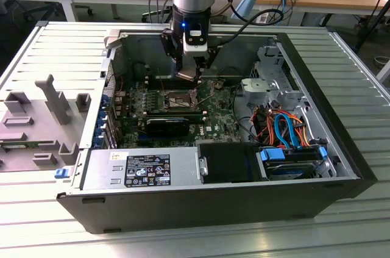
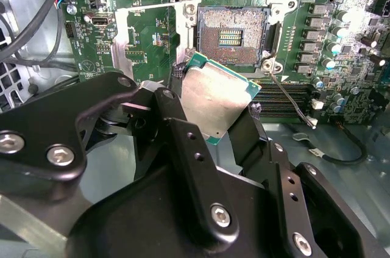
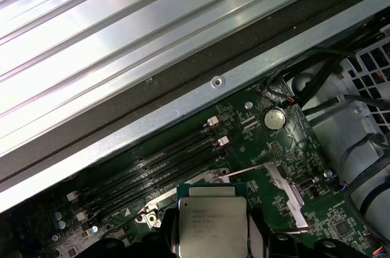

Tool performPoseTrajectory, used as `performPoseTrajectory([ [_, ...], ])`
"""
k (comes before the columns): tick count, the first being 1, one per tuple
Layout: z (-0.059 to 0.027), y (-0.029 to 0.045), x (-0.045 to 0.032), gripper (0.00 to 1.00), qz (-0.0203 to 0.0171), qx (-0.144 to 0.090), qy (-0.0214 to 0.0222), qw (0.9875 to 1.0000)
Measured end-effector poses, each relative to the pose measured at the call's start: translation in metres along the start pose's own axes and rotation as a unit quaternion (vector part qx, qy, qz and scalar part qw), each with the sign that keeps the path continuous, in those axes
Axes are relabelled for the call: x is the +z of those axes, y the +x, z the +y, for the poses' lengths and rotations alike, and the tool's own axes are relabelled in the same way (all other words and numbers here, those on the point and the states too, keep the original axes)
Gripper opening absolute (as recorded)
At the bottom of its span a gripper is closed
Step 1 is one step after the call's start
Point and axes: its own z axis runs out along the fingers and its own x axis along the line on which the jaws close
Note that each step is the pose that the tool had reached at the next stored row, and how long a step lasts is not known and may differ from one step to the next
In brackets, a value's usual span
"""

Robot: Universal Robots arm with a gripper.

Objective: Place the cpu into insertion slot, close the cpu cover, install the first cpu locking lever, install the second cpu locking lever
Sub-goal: 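Place the cpu into insertion slot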

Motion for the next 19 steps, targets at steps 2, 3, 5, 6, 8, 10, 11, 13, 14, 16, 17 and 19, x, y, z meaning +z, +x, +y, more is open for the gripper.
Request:
performPoseTrajectory([
  [2, 0.0, 0.0, 0.0, 0.55, 0.0, 0.0, 0.0, 1.0],
  [3, 0.0, 0.0, 0.0, 0.55, 0.0, 0.001, 0.0, 1.0],
  [5, 0.0, 0.0, 0.0001, 0.55, 0.0, 0.002, 0.0, 1.0],
  [6, 0.0, 0.0, 0.0001, 0.55, -0.0001, 0.002, 0.0, 1.0],
  [8, 0.0, 0.0, 0.0001, 0.55, -0.0001, 0.002, 0.0, 1.0],
  [10, 0.0, 0.0, 0.0001, 0.55, -0.0001, 0.003, 0.0, 1.0],
  [11, 0.0, 0.0, 0.0001, 0.55, -0.0001, 0.003, 0.0, 1.0],
  [13, 0.0, 0.0, 0.0001, 0.55, -0.0001, 0.004, 0.0, 1.0],
  [14, 0.0, 0.0, 0.0001, 0.55, -0.0002, 0.004, 0.0, 1.0],
  [16, 0.0, 0.0, 0.0001, 0.55, -0.0002, 0.004, 0.0, 1.0],
  [17, 0.0, 0.0, 0.0001, 0.55, -0.0002, 0.005, 0.0, 1.0],
  [19, 0.0, 0.0, 0.0002, 0.55, -0.0002, 0.005, -0.0001, 1.0],
])
